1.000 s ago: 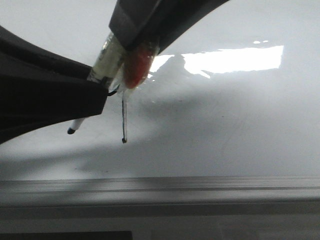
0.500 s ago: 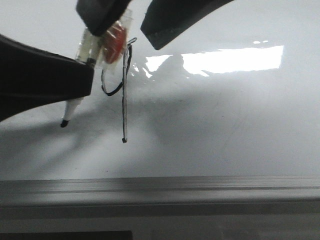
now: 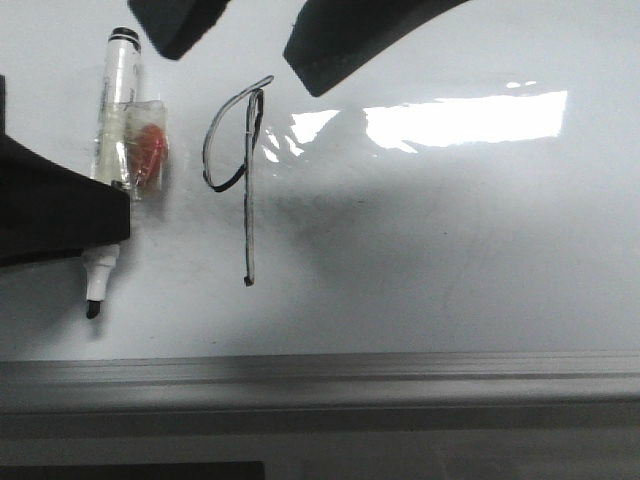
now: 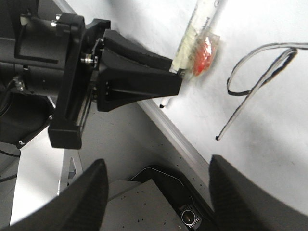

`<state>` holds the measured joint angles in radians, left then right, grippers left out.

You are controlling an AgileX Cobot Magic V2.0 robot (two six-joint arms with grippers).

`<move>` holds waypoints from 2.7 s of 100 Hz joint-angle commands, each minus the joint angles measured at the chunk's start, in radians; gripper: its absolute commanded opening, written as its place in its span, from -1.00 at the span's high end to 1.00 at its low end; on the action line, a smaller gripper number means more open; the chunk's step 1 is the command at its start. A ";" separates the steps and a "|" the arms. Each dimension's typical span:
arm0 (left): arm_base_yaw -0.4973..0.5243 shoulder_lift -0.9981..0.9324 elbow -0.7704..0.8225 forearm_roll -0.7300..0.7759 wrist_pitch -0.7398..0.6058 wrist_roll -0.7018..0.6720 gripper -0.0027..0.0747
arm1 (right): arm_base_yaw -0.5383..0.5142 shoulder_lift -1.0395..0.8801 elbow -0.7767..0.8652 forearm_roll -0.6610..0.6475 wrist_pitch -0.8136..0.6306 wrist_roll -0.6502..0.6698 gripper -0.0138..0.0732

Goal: Write number 9 on whiteboard

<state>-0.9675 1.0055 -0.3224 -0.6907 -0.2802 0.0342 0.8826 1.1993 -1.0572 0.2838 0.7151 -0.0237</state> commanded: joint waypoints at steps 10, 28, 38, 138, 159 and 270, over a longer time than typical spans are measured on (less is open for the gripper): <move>-0.004 -0.005 -0.026 -0.069 -0.040 -0.003 0.99 | -0.001 -0.027 -0.036 0.011 -0.051 -0.002 -0.23; -0.004 -0.008 -0.026 -0.069 -0.037 0.018 0.99 | -0.001 -0.027 -0.036 0.011 -0.051 -0.002 -0.23; -0.004 -0.038 -0.026 -0.073 -0.037 0.041 0.99 | -0.001 -0.027 -0.036 0.011 -0.051 -0.002 -0.23; -0.002 -0.064 -0.026 -0.355 -0.066 0.403 -0.20 | -0.001 -0.027 -0.036 0.022 -0.038 -0.002 -0.23; -0.004 -0.076 -0.026 -0.355 -0.075 0.403 -0.34 | -0.001 -0.027 -0.036 0.022 -0.036 -0.002 -0.23; -0.004 -0.522 -0.015 -0.199 0.023 0.486 0.98 | -0.001 -0.299 0.195 -0.112 -0.357 -0.011 0.83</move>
<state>-0.9738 0.5319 -0.3213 -0.9136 -0.2478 0.4914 0.8826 1.0004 -0.9094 0.2033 0.5360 -0.0242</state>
